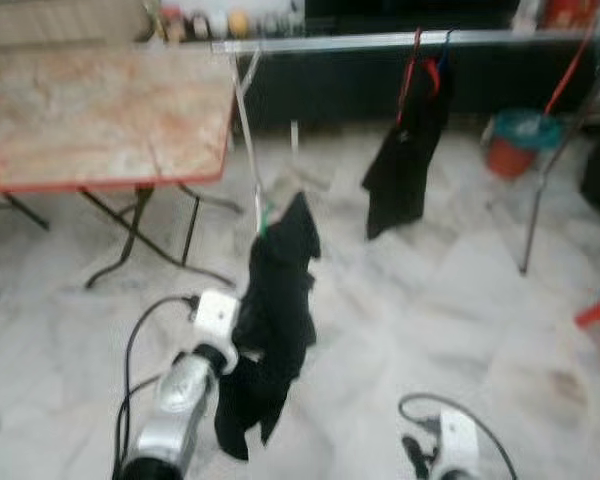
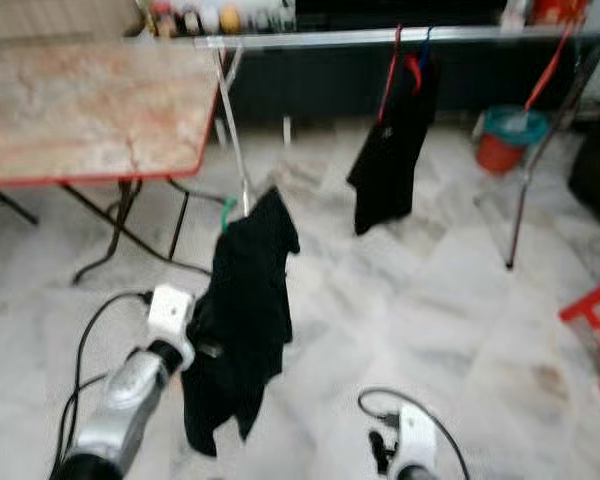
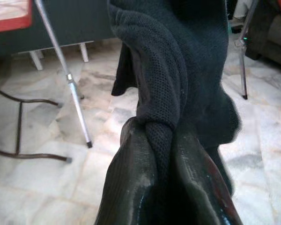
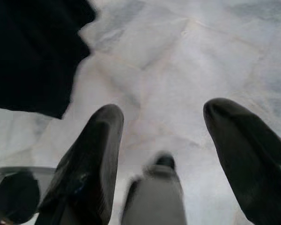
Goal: Hang hanger
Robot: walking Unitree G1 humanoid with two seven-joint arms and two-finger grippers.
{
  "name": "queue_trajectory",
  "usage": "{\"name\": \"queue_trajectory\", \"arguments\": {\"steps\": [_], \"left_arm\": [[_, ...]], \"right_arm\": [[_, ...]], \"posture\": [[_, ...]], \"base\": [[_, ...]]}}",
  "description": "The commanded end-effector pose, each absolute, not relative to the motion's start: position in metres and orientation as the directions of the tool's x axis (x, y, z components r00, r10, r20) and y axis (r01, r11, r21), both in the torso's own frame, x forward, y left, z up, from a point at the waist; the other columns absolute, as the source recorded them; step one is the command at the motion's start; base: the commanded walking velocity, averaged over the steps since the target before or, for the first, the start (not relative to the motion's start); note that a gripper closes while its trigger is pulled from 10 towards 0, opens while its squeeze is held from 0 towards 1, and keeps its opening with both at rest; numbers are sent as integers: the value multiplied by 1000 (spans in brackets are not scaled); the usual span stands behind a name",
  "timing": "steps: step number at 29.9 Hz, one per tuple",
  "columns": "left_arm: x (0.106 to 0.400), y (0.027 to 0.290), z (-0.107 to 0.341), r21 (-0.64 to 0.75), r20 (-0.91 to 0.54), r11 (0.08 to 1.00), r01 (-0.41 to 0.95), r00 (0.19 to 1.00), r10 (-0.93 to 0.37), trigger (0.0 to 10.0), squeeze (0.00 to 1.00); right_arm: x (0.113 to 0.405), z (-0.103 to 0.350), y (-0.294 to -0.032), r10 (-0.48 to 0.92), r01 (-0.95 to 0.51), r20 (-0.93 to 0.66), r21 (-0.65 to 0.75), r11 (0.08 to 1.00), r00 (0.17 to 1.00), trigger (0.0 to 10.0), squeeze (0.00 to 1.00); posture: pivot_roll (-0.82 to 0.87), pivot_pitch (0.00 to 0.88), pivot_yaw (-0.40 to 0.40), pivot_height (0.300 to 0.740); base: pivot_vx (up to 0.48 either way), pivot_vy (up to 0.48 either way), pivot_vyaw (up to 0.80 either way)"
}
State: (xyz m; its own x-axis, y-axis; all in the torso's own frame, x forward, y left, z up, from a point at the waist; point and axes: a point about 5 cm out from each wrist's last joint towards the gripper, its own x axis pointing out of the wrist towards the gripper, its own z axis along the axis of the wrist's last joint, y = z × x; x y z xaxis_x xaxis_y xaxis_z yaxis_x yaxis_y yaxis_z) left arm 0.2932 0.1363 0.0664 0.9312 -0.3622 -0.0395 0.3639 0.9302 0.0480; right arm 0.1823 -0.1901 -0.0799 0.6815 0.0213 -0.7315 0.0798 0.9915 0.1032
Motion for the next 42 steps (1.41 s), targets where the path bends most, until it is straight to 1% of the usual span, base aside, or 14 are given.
{"name": "queue_trajectory", "arguments": {"steps": [1, 7, 8, 13, 15, 17, 22, 25, 27, 29, 32, 36, 38, 42], "left_arm": [[296, 134, 75, 42, 10, 930, 364, 931, -365, 10000, 0], [295, 133, 75, 65, -1, 922, 381, 924, -382, 10000, 0], [294, 132, 78, 86, -2, 906, 414, 910, -415, 10000, 0], [291, 132, 83, 108, -22, 865, 490, 871, -490, 10000, 0], [288, 131, 85, 137, -67, 811, 569, 822, -565, 10000, 0], [287, 132, 87, 155, -95, 776, 612, 791, -605, 10000, 0], [287, 133, 98, 190, -106, 727, 659, 750, -653, 10000, 0], [287, 128, 108, 191, -97, 693, 695, 716, -691, 10000, 0], [287, 124, 112, 187, -93, 675, 714, 697, -711, 10000, 0], [288, 125, 113, 189, -94, 678, 710, 700, -708, 10000, 0], [291, 129, 112, 179, -93, 702, 689, 722, -685, 10000, 0], [290, 129, 118, 153, -91, 688, 709, 703, -705, 10000, 0], [287, 126, 131, 119, -68, 644, 755, 654, -754, 10000, 0], [286, 126, 136, 101, -67, 625, 774, 632, -772, 10000, 0]], "right_arm": [[183, -78, -194, 20, 66, -717, 92, 994, 697, 10000, 0], [187, -74, -194, 33, 24, -680, 74, 997, 732, 10000, 0], [190, -71, -194, 43, -16, -646, 47, 999, 762, 10000, 0], [194, -66, -193, 68, -70, -606, 21, 997, 793, 10000, 0], [257, -17, -192, 144, -164, -376, -23, 986, 915, 10000, 0], [290, 20, -188, 219, -241, -222, -77, 967, 950, 10000, 0], [306, 50, -188, 324, -341, -116, -189, 921, 939, 10000, 0], [312, 64, -185, 396, -401, -69, -217, 890, 916, 10000, 0], [310, 67, -177, 496, -502, -85, -206, 840, 864, 10000, 0], [309, 66, -175, 521, -529, -95, -200, 825, 848, 10000, 0], [300, 62, -169, 610, -624, -134, -201, 755, 781, 10000, 0], [288, 51, -177, 615, -648, -204, -241, 722, 761, 10000, 0], [278, 38, -187, 597, -658, -280, -262, 706, 752, 10000, 0], [279, 40, -190, 579, -645, -288, -272, 714, 763, 10000, 0]], "posture": [[29, 30, 30, 740], [27, 23, 24, 740], [24, 20, 24, 740], [25, 18, 24, 740], [28, 19, 23, 740], [30, 30, 23, 740], [25, 50, 25, 740], [22, 57, 25, 740], [26, 63, 26, 740], [26, 65, 26, 740], [18, 69, 29, 740], [15, 70, 30, 740], [16, 74, 32, 740], [15, 76, 32, 740]], "base": [[0, 0, 0], [0, 0, 0], [0, 0, 0], [0, 0, 0], [0, 0, 0], [0, 0, 0], [0, 0, 0], [0, 0, 0], [0, 0, 0], [0, 0, 0], [0, 0, 0], [0, 0, 0], [0, 0, 0], [0, 0, 0]]}}
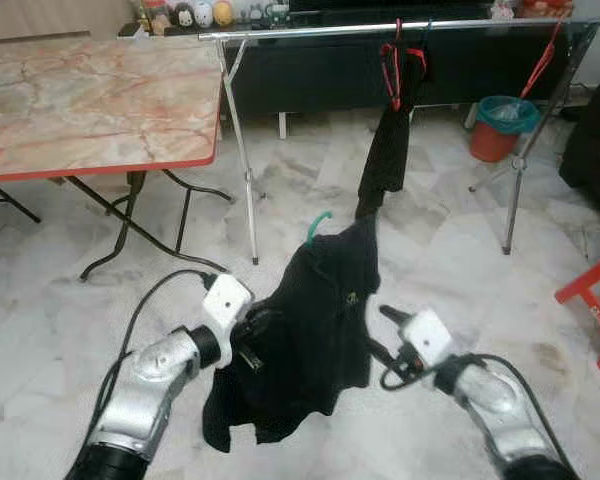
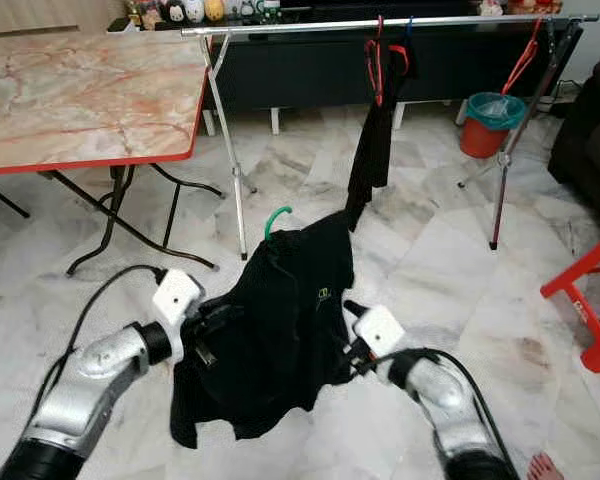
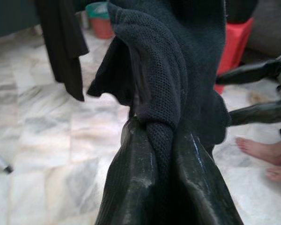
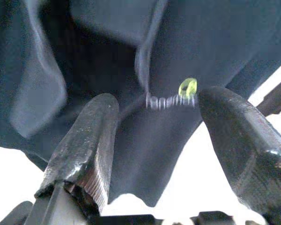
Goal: Hang hanger
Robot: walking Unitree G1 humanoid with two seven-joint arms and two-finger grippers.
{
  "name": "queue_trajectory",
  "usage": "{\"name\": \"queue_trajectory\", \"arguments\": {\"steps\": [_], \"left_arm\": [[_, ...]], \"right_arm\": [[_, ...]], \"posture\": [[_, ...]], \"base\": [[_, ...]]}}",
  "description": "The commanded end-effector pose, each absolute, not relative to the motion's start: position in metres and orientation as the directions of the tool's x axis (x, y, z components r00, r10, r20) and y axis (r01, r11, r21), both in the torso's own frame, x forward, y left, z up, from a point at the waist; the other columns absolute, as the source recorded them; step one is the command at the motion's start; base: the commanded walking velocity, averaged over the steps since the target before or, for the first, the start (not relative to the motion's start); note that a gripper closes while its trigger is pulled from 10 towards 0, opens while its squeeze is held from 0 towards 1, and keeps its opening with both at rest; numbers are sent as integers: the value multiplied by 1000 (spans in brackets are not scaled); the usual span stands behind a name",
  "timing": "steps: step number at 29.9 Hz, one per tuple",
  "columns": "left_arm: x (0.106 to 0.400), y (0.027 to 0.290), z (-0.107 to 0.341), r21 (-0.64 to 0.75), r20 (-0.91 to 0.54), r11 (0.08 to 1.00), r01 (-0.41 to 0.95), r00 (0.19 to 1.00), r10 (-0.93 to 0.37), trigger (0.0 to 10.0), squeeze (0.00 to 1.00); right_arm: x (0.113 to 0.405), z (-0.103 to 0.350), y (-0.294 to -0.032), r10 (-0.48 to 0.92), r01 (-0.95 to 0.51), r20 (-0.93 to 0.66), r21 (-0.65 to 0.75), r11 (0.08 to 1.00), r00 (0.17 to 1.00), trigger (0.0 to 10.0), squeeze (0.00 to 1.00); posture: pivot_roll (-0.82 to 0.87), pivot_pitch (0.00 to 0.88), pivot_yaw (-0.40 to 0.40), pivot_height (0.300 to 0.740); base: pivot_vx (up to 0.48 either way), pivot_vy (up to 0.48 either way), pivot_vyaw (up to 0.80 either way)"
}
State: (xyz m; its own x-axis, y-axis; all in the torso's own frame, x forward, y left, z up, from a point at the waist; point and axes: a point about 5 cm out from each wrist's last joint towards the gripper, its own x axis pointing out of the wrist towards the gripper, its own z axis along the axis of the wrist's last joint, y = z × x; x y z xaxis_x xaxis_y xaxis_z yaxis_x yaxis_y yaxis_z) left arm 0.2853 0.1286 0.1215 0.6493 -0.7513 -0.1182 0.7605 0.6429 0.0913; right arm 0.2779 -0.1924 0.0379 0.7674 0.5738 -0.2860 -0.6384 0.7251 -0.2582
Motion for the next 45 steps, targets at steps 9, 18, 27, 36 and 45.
{"name": "queue_trajectory", "arguments": {"steps": [9, 18, 27, 36, 45], "left_arm": [[273, 117, 148, 75, -86, 520, 851, 525, -847, 10000, 0], [267, 112, 154, 59, -88, 484, 873, 487, -869, 10000, 0], [262, 105, 163, 48, -76, 436, 899, 439, -895, 10000, 0], [255, 101, 168, 31, -86, 381, 924, 382, -920, 10000, 0], [254, 102, 165, 23, -103, 386, 922, 387, -917, 10000, 0]], "right_arm": [[285, 48, -185, 604, -658, -264, -254, 709, 752, 10000, 1000], [290, 54, -183, 596, -643, -240, -285, 711, 766, 10000, 0], [291, 52, -173, 619, -664, -238, -270, 697, 748, 10000, 0], [296, 54, -171, 591, -628, -212, -286, 724, 778, 10000, 0], [300, 60, -174, 570, -597, -180, -287, 749, 802, 0, 0]], "posture": [[21, 80, 26, 740], [21, 81, 24, 740], [21, 79, 23, 740], [26, 79, 22, 740], [25, 77, 20, 740]], "base": [[0, 0, 0], [0, 0, 0], [0, 0, 0], [0, 0, 0], [0, 0, 0]]}}
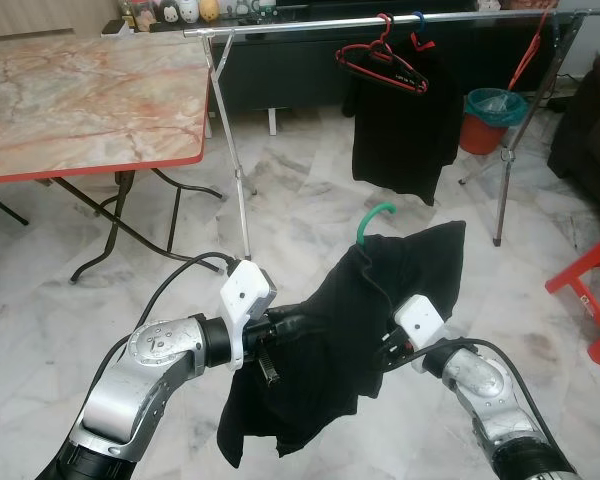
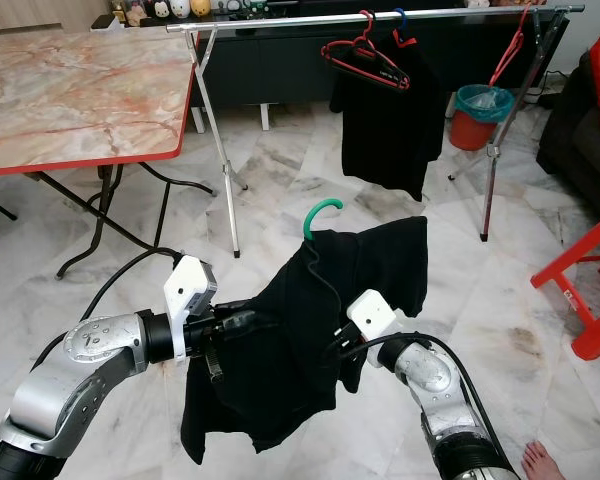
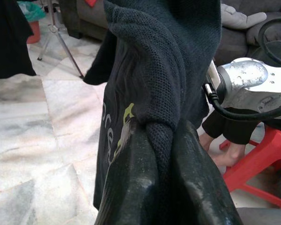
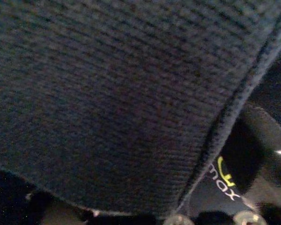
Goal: Hang hanger
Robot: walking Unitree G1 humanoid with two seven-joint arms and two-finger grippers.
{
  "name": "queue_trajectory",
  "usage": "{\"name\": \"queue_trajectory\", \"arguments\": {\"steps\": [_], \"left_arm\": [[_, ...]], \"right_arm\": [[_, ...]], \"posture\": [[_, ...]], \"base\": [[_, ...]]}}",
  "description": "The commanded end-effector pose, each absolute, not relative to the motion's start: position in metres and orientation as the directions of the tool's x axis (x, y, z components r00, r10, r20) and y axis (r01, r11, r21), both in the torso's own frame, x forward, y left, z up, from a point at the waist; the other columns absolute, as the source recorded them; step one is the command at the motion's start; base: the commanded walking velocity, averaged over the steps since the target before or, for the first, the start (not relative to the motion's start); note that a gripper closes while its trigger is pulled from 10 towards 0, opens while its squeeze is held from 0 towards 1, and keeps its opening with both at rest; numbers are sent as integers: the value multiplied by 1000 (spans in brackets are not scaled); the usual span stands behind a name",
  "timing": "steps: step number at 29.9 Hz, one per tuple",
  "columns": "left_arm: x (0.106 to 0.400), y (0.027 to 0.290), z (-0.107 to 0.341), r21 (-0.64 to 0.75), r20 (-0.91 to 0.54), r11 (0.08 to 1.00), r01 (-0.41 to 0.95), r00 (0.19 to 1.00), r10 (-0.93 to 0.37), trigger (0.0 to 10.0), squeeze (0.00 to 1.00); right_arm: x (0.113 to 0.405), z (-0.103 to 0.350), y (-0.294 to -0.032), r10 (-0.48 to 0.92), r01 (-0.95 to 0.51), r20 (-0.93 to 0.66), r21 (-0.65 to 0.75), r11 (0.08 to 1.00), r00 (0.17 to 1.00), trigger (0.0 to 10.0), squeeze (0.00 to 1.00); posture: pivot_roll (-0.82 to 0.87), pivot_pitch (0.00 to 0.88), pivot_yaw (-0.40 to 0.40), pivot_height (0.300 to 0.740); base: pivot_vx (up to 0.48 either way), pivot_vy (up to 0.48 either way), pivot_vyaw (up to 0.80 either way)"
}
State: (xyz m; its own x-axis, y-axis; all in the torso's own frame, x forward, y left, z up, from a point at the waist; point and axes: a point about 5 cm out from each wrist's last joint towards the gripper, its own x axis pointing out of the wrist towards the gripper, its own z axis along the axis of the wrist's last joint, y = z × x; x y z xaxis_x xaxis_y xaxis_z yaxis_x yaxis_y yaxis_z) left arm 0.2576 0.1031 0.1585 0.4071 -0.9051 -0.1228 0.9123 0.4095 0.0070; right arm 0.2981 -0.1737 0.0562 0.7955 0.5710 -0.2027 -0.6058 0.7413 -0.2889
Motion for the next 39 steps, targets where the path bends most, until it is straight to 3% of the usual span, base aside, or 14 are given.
{"name": "queue_trajectory", "arguments": {"steps": [1, 39], "left_arm": [[254, 103, 163, 23, -109, 389, 921, 389, -915, 10000, 0], [258, 114, 145, 47, -201, 444, 895, 444, -873, 10000, 0]], "right_arm": [[300, 59, -173, 569, -596, -180, -287, 750, 802, 0, 0], [304, 60, -166, 546, -567, -157, -295, 769, 823, 0, 0]], "posture": [[26, 77, 19, 740], [29, 80, 18, 740]], "base": [[0, 0, 0], [0, 0, 0]]}}
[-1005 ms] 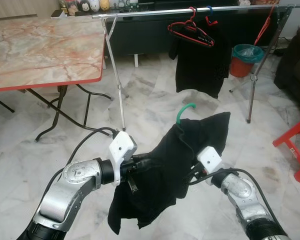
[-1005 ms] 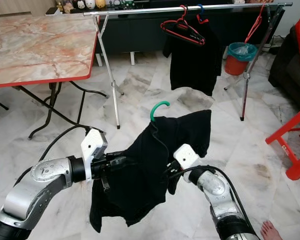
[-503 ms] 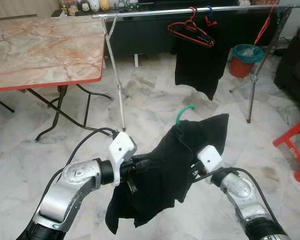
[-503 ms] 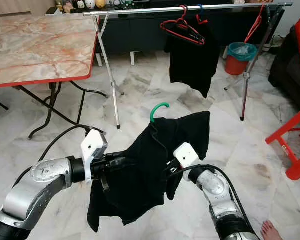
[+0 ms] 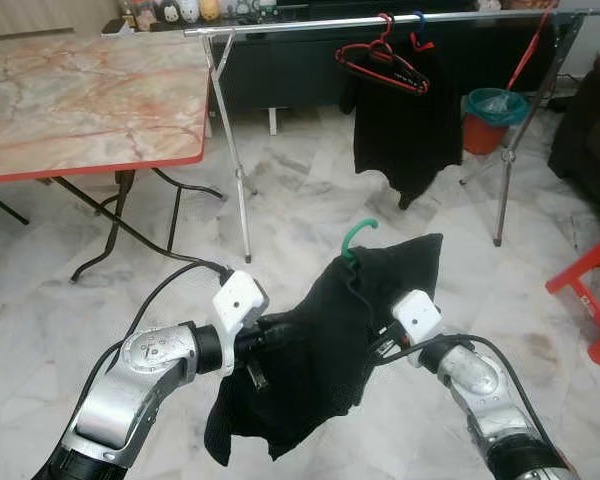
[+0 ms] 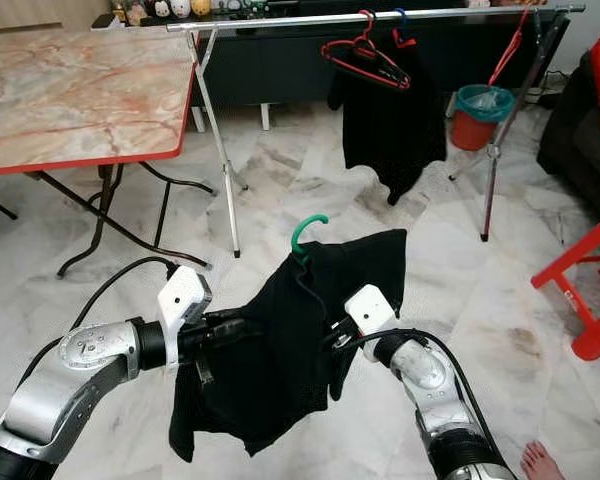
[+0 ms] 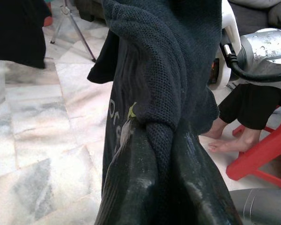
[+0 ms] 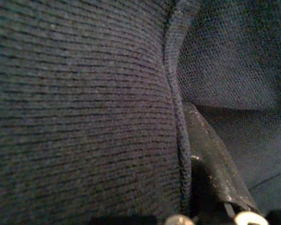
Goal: Hang hanger
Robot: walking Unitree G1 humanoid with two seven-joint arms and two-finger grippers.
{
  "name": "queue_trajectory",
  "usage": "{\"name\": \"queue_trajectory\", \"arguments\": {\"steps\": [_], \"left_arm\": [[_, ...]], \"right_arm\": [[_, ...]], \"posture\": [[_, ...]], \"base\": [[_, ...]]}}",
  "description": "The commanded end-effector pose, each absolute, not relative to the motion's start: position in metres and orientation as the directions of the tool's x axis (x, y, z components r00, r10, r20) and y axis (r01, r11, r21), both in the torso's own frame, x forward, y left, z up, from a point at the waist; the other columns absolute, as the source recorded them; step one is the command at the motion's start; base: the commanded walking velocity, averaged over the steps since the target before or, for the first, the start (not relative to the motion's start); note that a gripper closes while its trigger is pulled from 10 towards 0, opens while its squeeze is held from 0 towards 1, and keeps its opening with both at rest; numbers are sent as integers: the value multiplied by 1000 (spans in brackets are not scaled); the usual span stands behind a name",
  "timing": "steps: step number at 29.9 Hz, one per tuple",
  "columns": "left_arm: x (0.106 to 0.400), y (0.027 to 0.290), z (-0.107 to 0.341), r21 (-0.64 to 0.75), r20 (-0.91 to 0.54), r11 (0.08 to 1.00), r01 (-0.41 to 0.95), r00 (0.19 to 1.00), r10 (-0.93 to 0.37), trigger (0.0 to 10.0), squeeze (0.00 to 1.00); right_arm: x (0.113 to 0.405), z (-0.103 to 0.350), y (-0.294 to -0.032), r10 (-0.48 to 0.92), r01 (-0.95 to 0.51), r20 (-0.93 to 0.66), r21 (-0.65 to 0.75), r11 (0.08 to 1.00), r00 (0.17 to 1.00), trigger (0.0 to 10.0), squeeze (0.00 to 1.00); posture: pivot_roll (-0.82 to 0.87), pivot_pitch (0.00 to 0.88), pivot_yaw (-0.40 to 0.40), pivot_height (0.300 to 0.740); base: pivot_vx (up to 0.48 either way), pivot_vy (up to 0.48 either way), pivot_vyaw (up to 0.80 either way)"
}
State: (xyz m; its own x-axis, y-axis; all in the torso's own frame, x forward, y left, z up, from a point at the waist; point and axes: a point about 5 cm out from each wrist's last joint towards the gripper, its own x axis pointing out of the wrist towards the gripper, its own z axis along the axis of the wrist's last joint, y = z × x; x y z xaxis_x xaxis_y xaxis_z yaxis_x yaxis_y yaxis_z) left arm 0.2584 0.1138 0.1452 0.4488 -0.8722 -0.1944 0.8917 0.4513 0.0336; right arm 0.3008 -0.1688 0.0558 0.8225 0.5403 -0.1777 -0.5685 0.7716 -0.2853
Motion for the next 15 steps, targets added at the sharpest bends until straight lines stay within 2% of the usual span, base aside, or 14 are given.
{"name": "queue_trajectory", "arguments": {"steps": [1, 15], "left_arm": [[258, 115, 144, 46, -205, 446, 894, 445, -872, 10000, 0], [259, 154, 114, 174, -447, 451, 875, 478, -756, 10000, 0]], "right_arm": [[304, 60, -166, 545, -566, -157, -296, 769, 823, 0, 0], [302, 55, -164, 557, -588, -189, -302, 750, 809, 0, 0]], "posture": [[29, 80, 18, 740], [27, 80, 18, 740]], "base": [[0, 0, 0], [0, 0, 0]]}}
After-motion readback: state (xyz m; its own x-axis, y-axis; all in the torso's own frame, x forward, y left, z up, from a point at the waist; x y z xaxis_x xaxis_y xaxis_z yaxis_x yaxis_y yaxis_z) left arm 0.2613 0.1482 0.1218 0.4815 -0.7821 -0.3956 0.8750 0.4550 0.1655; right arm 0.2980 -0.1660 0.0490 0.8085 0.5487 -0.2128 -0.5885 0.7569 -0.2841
